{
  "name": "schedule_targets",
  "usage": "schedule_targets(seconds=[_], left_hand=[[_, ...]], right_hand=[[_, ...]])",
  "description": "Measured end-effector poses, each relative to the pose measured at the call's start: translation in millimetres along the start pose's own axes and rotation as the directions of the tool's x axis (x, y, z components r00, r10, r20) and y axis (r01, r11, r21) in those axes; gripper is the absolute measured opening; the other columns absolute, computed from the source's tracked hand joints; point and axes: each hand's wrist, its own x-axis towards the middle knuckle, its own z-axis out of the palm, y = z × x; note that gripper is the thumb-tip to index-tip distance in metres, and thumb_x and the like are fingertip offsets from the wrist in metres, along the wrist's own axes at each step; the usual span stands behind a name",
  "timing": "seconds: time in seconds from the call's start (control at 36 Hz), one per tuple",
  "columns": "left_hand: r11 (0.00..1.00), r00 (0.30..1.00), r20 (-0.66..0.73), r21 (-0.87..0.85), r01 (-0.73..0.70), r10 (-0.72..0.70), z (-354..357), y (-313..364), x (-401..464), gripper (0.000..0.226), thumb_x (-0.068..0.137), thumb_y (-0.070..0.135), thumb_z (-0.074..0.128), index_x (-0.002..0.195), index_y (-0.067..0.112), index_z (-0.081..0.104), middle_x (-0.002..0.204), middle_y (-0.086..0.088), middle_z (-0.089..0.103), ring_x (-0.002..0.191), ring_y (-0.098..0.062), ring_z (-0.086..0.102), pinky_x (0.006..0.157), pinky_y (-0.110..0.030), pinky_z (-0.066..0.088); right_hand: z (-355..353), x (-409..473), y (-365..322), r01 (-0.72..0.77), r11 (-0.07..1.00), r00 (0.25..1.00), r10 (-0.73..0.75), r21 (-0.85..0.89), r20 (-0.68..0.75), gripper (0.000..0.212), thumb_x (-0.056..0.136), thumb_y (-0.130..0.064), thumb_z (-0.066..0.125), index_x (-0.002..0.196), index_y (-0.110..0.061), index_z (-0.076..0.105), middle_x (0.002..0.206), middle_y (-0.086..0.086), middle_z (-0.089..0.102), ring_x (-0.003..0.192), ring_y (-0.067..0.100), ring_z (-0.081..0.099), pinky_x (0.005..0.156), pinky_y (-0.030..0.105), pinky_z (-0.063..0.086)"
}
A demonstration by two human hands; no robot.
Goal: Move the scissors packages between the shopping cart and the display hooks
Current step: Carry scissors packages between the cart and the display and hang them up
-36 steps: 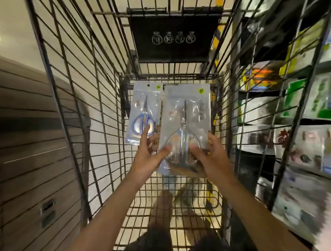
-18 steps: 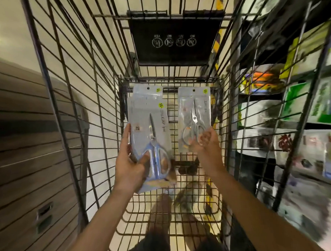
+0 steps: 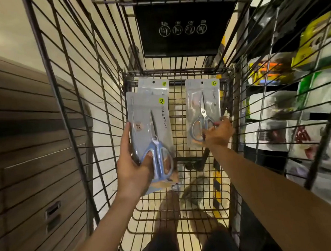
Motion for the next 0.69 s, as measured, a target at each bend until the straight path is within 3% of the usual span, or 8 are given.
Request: schedule_targets(seconds=[0.06,0.14,0.19,0.25,0.36,0.47,0.58,0.69], left_hand=[[1.0,1.0,-0.005,0.015,-0.019,0.02,-1.9,2.1,-0.9,0.096,0.088,-0.011,0.069,0.149,0.053,0.032,0.147,0.001,0.056,0.134,-0.016,0.055,0.108,-0.048,0.05],[0.999,0.999,-0.014,0.011,-0.043,0.043,-3.2,5.5,-2.2,0.094,0.088,-0.012,0.068,0.151,0.047,0.031,0.147,-0.001,0.056,0.133,-0.013,0.057,0.105,-0.037,0.052],[0.998,0.998,-0.013,0.019,-0.057,0.058,-4.3,4.4,-1.3,0.095,0.088,-0.012,0.068,0.15,0.049,0.03,0.148,-0.003,0.055,0.134,-0.014,0.055,0.109,-0.043,0.05],[0.996,0.997,-0.014,0.041,-0.076,0.077,-4.7,3.8,0.3,0.095,0.088,-0.011,0.069,0.151,0.048,0.029,0.149,-0.003,0.053,0.136,-0.016,0.054,0.11,-0.046,0.049],[0.995,0.996,0.002,0.045,-0.088,0.088,-2.3,2.6,0.8,0.092,0.086,-0.008,0.071,0.155,0.036,0.029,0.149,-0.002,0.054,0.132,-0.01,0.057,0.105,-0.032,0.052],[0.989,0.996,0.003,0.112,-0.092,0.092,-2.5,-5.5,2.7,0.093,0.088,-0.009,0.07,0.157,0.037,0.027,0.15,-0.003,0.053,0.137,-0.016,0.053,0.112,-0.049,0.047],[0.986,0.994,0.003,0.126,-0.111,0.111,-0.7,-4.7,3.1,0.092,0.088,-0.006,0.071,0.157,0.036,0.027,0.15,-0.001,0.053,0.137,-0.015,0.053,0.112,-0.05,0.046],[0.986,0.989,-0.002,0.083,-0.147,0.147,-1.5,-1.3,4.0,0.088,0.088,0.004,0.074,0.157,0.035,0.029,0.154,0.003,0.048,0.14,-0.016,0.05,0.112,-0.05,0.046]], right_hand=[[3.3,-1.8,-0.1,0.051,0.999,0.999,-0.051,0.003,-0.013,0.082,0.071,-0.006,0.087,0.142,-0.01,0.045,0.141,0.009,0.044,0.126,0.023,0.043,0.108,0.044,0.048],[5.4,-4.0,-2.8,0.053,0.996,0.999,-0.052,-0.078,0.01,0.104,0.068,-0.015,0.09,0.153,-0.009,0.029,0.152,0.014,0.035,0.142,0.033,0.029,0.119,0.047,0.033],[4.8,-2.6,-3.2,0.02,0.996,0.999,-0.016,-0.086,0.039,0.114,0.068,-0.019,0.092,0.156,-0.009,0.021,0.157,0.016,0.03,0.147,0.035,0.024,0.121,0.047,0.028],[3.7,-0.3,-3.4,0.013,0.996,0.999,-0.01,-0.087,0.035,0.116,0.067,-0.02,0.093,0.157,-0.009,0.021,0.157,0.016,0.032,0.147,0.035,0.026,0.12,0.049,0.031],[3.2,2.1,-0.7,0.015,0.998,1.0,-0.015,-0.053,-0.007,0.111,0.064,-0.022,0.095,0.154,-0.013,0.03,0.153,0.015,0.039,0.143,0.034,0.035,0.114,0.05,0.041],[1.1,-0.3,2.1,0.046,0.997,0.998,-0.048,-0.057,-0.037,0.105,0.063,-0.022,0.095,0.149,-0.012,0.036,0.147,0.012,0.044,0.137,0.033,0.041,0.108,0.05,0.047],[-0.3,-2.1,-0.2,0.04,0.996,0.998,-0.043,-0.081,-0.04,0.107,0.064,-0.024,0.095,0.151,-0.015,0.033,0.148,0.013,0.041,0.137,0.034,0.038,0.109,0.05,0.044],[-2.9,-12.6,0.0,0.035,0.996,0.997,-0.029,0.083,-0.073,0.105,0.062,-0.018,0.094,0.15,-0.02,0.037,0.14,0.01,0.042,0.128,0.029,0.046,0.106,0.046,0.049]])
